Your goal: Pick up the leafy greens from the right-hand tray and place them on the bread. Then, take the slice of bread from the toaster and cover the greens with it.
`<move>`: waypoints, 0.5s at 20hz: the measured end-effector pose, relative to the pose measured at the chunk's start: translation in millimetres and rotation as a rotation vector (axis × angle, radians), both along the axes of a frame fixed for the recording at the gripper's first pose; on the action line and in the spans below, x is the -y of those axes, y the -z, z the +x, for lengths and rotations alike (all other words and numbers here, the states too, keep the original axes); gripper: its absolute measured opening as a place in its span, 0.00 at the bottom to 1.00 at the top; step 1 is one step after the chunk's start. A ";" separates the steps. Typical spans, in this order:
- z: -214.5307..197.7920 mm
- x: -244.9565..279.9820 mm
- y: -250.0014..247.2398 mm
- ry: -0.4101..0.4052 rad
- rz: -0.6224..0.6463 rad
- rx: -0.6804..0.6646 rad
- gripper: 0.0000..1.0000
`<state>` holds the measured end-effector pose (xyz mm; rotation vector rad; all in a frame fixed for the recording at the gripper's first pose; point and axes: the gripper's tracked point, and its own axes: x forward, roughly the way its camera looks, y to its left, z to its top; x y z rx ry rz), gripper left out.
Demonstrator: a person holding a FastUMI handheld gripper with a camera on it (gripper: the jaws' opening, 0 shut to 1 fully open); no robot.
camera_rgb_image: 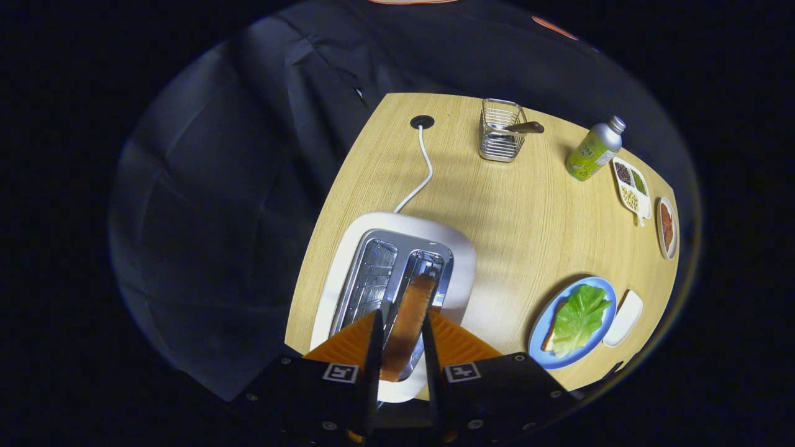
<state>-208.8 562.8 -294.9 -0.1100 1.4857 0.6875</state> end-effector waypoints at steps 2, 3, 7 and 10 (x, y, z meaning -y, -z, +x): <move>3.1 1.6 -4.1 0.033 0.025 -0.009 0.21; 3.9 4.1 -7.6 0.052 0.048 -0.026 0.18; 16.4 18.7 -34.8 0.101 0.148 -0.053 0.15; 26.0 33.4 -61.3 0.135 0.243 -0.068 0.15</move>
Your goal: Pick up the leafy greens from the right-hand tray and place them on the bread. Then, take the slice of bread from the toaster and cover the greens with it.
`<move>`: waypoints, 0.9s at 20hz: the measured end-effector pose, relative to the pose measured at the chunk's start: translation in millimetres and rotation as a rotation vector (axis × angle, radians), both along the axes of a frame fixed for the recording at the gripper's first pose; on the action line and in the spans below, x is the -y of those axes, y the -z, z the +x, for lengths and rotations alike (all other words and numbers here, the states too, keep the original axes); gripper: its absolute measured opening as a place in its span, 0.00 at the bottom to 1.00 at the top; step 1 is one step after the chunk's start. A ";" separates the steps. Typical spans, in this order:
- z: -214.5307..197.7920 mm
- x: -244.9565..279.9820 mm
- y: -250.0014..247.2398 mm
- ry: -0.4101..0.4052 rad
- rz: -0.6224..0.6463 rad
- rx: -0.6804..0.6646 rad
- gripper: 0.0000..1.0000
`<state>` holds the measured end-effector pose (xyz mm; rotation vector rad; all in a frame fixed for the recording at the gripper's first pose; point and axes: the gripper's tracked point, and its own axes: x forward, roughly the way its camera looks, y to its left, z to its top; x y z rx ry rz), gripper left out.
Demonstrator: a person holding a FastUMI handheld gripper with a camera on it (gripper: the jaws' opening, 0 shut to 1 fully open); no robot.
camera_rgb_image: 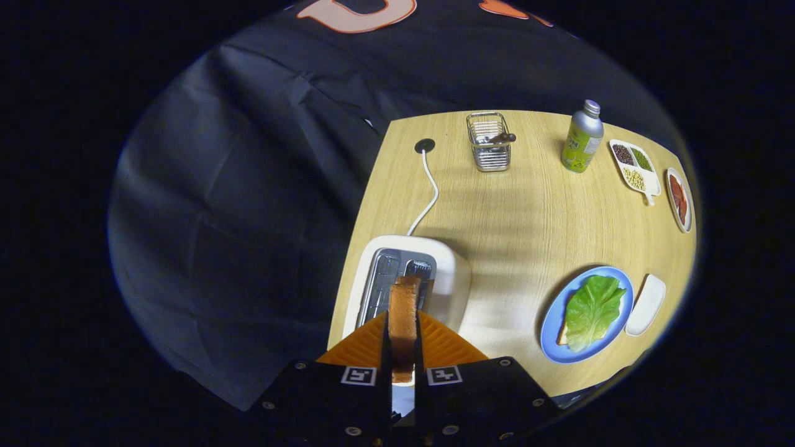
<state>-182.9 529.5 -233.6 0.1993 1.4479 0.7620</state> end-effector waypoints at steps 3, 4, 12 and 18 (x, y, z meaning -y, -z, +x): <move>13.2 29.7 -13.9 0.025 0.054 0.004 0.15; 19.1 40.0 -15.6 0.034 0.071 0.004 0.15; 52.2 145.9 9.0 0.156 0.120 -0.026 0.15; 53.7 198.5 55.3 0.194 0.113 -0.073 0.15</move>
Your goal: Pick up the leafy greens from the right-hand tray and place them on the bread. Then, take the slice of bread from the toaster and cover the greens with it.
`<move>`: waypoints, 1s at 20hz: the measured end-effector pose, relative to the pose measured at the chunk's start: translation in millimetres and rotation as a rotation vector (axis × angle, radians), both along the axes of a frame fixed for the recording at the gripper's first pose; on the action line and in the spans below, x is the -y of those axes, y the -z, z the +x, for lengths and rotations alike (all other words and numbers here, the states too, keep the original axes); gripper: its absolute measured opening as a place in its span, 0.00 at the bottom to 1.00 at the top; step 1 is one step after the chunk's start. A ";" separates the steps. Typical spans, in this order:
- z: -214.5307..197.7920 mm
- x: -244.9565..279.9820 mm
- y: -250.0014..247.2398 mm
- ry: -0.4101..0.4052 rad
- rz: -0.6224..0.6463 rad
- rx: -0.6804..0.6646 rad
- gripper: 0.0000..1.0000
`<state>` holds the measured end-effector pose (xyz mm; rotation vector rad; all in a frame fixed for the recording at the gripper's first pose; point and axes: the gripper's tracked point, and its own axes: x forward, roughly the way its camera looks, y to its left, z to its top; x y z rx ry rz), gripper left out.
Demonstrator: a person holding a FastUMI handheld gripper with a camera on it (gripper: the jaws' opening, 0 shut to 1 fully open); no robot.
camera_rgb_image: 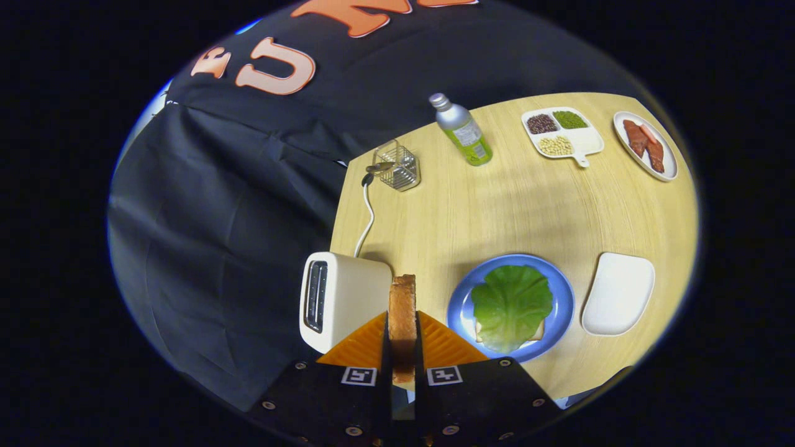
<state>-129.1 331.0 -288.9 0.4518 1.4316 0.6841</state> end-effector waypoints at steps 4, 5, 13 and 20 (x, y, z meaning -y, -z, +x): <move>0.7 17.6 33.3 0.019 0.001 -0.013 0.15; 0.4 19.8 40.8 0.021 0.003 -0.011 0.15; -8.7 35.2 103.2 0.024 0.007 -0.042 0.15; -2.5 58.2 124.2 -0.012 -0.105 0.065 0.36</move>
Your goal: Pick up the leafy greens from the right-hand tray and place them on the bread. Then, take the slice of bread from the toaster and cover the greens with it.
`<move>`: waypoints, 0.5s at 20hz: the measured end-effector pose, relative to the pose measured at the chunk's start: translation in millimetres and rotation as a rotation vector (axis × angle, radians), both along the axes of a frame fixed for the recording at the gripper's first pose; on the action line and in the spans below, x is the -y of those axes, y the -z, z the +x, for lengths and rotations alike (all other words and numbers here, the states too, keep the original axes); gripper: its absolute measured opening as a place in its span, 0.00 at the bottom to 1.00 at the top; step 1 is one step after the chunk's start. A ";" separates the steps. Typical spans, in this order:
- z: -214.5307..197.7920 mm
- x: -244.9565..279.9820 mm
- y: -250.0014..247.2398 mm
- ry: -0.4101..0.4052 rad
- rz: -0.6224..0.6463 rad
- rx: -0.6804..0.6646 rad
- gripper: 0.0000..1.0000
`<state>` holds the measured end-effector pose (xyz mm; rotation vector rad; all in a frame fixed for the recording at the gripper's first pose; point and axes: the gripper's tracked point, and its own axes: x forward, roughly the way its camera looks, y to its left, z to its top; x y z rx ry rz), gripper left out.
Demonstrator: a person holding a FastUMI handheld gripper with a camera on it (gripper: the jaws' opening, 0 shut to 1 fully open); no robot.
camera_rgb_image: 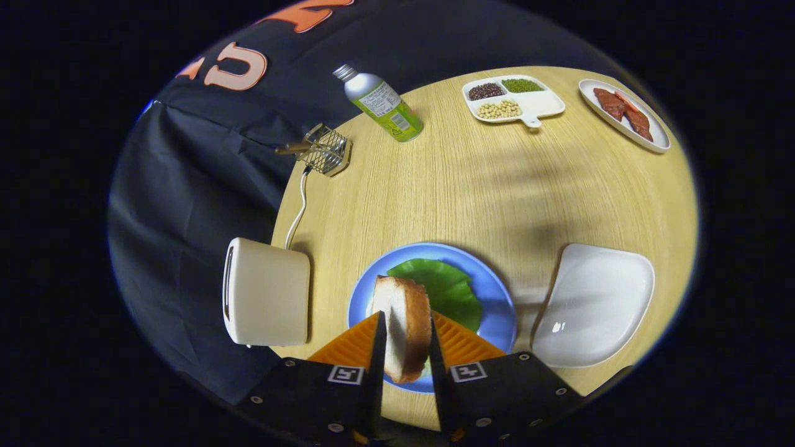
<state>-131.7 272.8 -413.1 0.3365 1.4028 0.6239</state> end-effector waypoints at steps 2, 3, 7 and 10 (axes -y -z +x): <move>4.2 5.3 -4.6 -0.001 -0.019 0.036 0.61; 8.9 7.9 -8.6 0.001 -0.029 0.059 0.68; 36.0 17.9 -50.3 0.010 -0.004 0.196 0.89; 65.1 30.9 -103.1 0.038 0.025 0.361 0.96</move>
